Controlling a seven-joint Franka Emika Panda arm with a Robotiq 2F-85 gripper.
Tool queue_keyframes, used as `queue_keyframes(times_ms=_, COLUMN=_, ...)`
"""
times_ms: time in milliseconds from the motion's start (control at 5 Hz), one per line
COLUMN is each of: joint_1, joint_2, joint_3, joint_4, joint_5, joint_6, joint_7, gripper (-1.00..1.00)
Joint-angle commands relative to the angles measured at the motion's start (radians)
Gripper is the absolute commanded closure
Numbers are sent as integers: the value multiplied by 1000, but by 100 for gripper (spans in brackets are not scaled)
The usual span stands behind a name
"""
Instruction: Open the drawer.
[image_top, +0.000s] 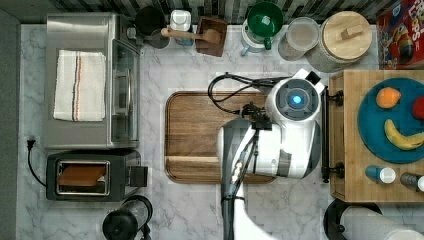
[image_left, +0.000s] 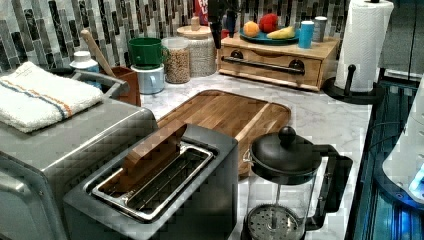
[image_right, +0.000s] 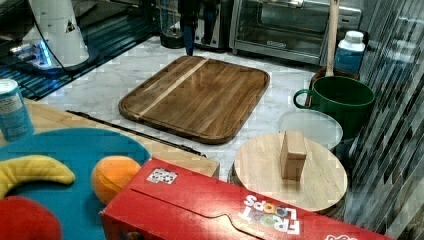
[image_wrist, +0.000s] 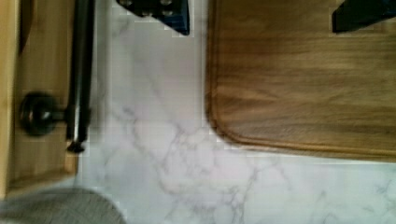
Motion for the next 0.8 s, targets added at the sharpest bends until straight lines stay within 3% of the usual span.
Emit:
queue_keyframes(times_ms=200, joint_1=-48, joint_2=21, joint_3=-28, joint_4=-14, joint_5=0, joint_6=99, joint_7=-145, gripper=-100)
queue_keyframes(times_ms=800, joint_1=-67, joint_2=81, joint_3=-77, joint_4=-40, joint_5=-10, joint_6=220, joint_7=-202, gripper=-100)
